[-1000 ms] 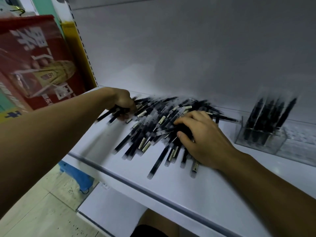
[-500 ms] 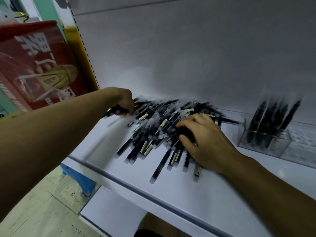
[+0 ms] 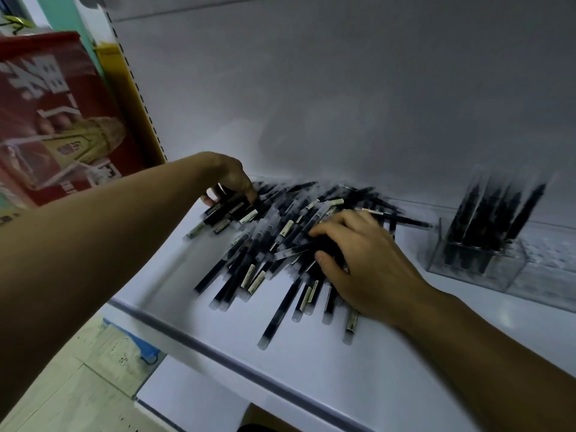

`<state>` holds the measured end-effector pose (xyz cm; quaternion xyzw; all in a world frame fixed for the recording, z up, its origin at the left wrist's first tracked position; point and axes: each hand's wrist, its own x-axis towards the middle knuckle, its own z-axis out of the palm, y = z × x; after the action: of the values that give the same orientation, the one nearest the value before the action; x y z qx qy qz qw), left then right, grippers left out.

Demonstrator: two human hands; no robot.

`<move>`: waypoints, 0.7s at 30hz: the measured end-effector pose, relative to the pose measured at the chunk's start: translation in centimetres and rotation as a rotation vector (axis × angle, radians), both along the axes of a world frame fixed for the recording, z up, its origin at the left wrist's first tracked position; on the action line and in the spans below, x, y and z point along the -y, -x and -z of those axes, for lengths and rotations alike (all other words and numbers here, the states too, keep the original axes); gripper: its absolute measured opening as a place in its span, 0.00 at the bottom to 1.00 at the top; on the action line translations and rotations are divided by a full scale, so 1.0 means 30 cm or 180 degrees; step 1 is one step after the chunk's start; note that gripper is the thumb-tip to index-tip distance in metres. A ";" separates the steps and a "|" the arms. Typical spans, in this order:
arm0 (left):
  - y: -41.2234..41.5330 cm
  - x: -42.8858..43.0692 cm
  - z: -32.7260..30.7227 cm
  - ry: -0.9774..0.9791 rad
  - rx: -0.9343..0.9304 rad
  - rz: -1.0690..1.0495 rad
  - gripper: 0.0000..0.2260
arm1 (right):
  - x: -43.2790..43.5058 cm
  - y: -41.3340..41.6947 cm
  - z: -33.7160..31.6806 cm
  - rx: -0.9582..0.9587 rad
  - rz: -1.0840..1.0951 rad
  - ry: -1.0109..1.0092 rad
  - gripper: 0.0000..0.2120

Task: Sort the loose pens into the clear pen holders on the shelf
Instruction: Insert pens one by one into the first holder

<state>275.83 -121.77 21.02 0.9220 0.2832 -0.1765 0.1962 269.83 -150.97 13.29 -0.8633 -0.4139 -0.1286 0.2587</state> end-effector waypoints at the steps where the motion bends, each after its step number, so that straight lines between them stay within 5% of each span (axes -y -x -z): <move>1: -0.004 -0.001 0.001 -0.0011 -0.0002 -0.0004 0.15 | 0.000 -0.001 0.001 0.0005 -0.0001 0.0000 0.15; 8: -0.029 0.022 0.036 -0.0570 0.0245 0.0303 0.23 | -0.002 -0.002 0.003 0.0000 -0.0017 0.0005 0.15; 13: -0.007 0.001 0.061 -0.0794 0.0486 0.0486 0.15 | 0.002 -0.002 -0.002 -0.0019 0.0003 0.0018 0.15; 21: 0.061 -0.033 -0.041 0.0847 0.1758 -0.0112 0.07 | 0.003 0.002 -0.009 -0.0062 -0.0003 0.0096 0.16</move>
<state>274.01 -120.77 22.27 0.8963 0.2095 0.0486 0.3879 269.76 -151.06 13.55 -0.8681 -0.4137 -0.1139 0.2497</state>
